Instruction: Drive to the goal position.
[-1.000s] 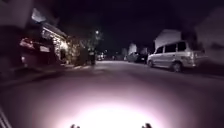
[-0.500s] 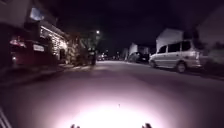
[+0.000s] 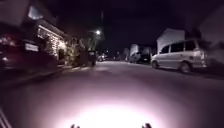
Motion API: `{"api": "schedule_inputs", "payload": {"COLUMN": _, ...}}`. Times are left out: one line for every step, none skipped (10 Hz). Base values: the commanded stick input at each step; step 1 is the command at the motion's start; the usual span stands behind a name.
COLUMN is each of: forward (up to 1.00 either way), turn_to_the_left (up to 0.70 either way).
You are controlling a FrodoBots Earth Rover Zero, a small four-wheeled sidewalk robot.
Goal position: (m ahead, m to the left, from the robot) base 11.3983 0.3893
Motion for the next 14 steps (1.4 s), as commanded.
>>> {"api": "schedule_inputs", "payload": {"forward": 0.70, "turn_to_the_left": 0.00}}
{"api": "schedule_inputs", "payload": {"forward": 0.70, "turn_to_the_left": 0.00}}
{"api": "schedule_inputs", "payload": {"forward": 0.70, "turn_to_the_left": 0.00}}
{"api": "schedule_inputs", "payload": {"forward": 0.70, "turn_to_the_left": 0.00}}
{"api": "schedule_inputs", "payload": {"forward": 0.70, "turn_to_the_left": 0.00}}
{"api": "schedule_inputs", "payload": {"forward": 0.70, "turn_to_the_left": 0.00}}
{"api": "schedule_inputs", "payload": {"forward": 0.70, "turn_to_the_left": 0.00}}
{"api": "schedule_inputs", "payload": {"forward": 0.70, "turn_to_the_left": 0.00}}
{"api": "schedule_inputs", "payload": {"forward": 0.70, "turn_to_the_left": 0.00}}
{"api": "schedule_inputs", "payload": {"forward": 0.70, "turn_to_the_left": 0.00}}
{"api": "schedule_inputs", "payload": {"forward": 0.70, "turn_to_the_left": 0.00}}
{"api": "schedule_inputs", "payload": {"forward": 0.70, "turn_to_the_left": 0.00}}
{"api": "schedule_inputs", "payload": {"forward": 0.70, "turn_to_the_left": 0.00}}
{"api": "schedule_inputs", "payload": {"forward": 0.70, "turn_to_the_left": 0.00}}
